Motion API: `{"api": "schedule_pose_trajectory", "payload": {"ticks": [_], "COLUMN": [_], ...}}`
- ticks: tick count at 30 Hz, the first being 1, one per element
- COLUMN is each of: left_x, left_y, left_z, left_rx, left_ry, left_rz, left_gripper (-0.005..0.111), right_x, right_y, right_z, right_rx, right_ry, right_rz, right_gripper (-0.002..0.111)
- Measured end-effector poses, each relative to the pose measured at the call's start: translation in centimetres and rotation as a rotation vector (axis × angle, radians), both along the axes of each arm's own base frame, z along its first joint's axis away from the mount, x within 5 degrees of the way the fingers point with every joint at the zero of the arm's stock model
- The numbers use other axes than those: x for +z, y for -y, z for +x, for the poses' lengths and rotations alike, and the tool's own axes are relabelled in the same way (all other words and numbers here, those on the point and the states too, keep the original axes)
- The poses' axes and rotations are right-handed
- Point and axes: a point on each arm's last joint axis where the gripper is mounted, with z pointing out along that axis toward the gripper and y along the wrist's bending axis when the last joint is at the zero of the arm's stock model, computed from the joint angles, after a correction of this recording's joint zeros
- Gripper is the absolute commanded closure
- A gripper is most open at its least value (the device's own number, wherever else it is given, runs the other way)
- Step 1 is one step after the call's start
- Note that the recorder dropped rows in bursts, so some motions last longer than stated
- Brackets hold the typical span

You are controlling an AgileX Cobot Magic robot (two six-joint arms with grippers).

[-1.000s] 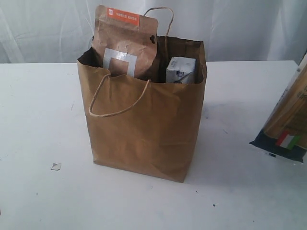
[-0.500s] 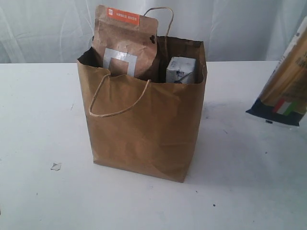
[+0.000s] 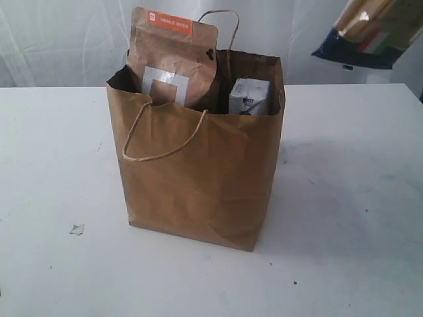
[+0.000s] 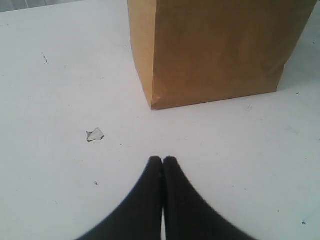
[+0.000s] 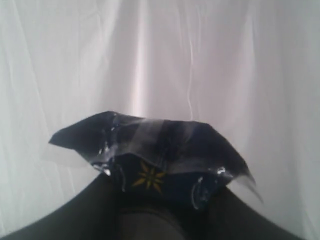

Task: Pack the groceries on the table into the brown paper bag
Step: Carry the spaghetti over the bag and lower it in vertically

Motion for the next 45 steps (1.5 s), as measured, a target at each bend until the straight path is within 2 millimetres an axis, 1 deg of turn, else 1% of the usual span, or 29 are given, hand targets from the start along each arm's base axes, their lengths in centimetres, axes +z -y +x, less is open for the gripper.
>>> {"api": "schedule_pose_trajectory", "payload": {"ticks": [3,7,10,14,18,27,31,35,45], "left_x": [0.0,0.0,0.0,0.0,0.0,0.0,0.0,0.0,0.0], "left_y": [0.0,0.0,0.0,0.0,0.0,0.0,0.0,0.0,0.0], "left_z": [0.0,0.0,0.0,0.0,0.0,0.0,0.0,0.0,0.0], "left_rx": [0.000,0.000,0.000,0.000,0.000,0.000,0.000,0.000,0.000], "left_ry": [0.000,0.000,0.000,0.000,0.000,0.000,0.000,0.000,0.000], "left_rz": [0.000,0.000,0.000,0.000,0.000,0.000,0.000,0.000,0.000], "left_gripper": [0.107,0.107,0.107,0.107,0.107,0.107,0.107,0.107,0.107], "right_x": [0.8,1.1,1.2,1.2,1.4,2.4,2.5,2.2,0.6], "right_y": [-0.6,-1.5,-2.3,-3.2,-4.0,-5.6,-6.3,-7.1,-8.4], "right_z": [-0.5,-0.9,-0.9,-0.2,0.9,4.2,5.9,7.5,10.4], "right_rx": [0.048,0.115,0.161,0.198,0.214,0.216,0.224,0.239,0.252], "right_ry": [0.042,0.068,0.087,0.104,0.099,0.109,0.108,0.093,0.092], "right_rz": [0.009,0.017,0.024,0.015,0.003,0.001,0.016,0.047,0.063], "right_gripper": [0.108,0.108,0.108,0.108,0.108,0.108,0.108,0.108,0.108]}}
